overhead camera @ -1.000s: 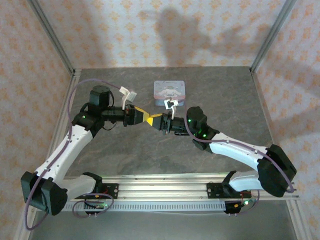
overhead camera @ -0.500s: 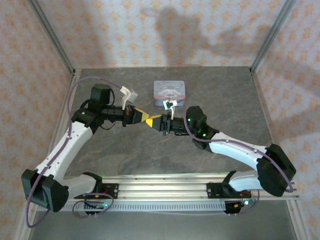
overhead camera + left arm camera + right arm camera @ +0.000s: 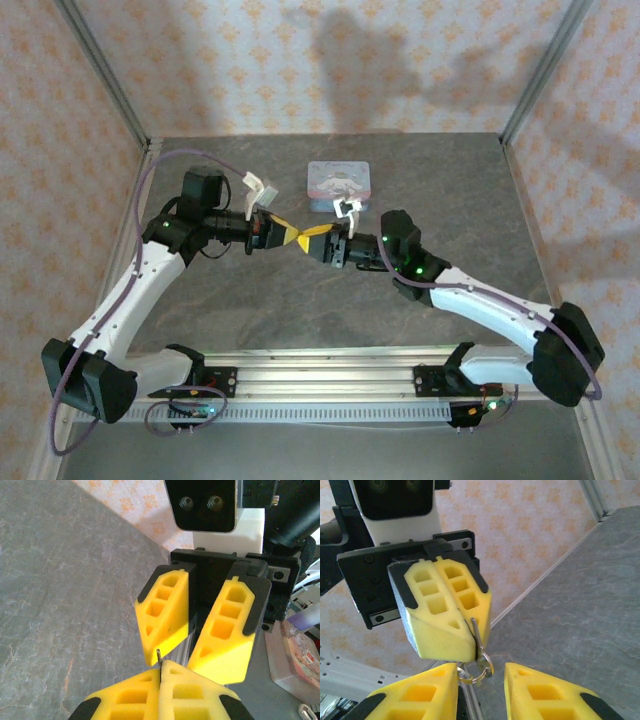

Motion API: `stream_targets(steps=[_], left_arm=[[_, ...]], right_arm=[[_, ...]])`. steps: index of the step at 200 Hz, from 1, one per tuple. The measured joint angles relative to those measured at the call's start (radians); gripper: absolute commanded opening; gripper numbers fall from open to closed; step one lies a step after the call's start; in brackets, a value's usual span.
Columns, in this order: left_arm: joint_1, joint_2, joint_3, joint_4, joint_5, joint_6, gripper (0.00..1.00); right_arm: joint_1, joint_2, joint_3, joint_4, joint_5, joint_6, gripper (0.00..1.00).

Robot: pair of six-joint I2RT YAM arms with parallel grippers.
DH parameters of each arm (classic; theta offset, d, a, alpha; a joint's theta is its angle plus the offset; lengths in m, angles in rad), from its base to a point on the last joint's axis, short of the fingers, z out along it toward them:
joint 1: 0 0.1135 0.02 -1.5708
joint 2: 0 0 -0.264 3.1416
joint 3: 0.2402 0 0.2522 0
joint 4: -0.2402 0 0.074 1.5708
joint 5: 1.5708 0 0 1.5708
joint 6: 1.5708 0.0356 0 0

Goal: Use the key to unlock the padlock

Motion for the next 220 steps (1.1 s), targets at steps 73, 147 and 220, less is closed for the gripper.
stream_targets(steps=[73, 147, 220], left_arm=[[-0.003, 0.062, 0.063, -0.131, 0.003, 0.122, 0.00], [-0.003, 0.130, 0.183, -0.365, 0.110, 0.347, 0.00], [-0.003, 0.151, 0.206, -0.441, 0.143, 0.414, 0.00]], right_arm=[[-0.074, -0.113, 0.108, -0.299, 0.045, -0.040, 0.33], [-0.077, 0.016, 0.289, -0.530, -0.187, -0.187, 0.39], [-0.077, 0.070, 0.291, -0.580, -0.337, -0.238, 0.35]])
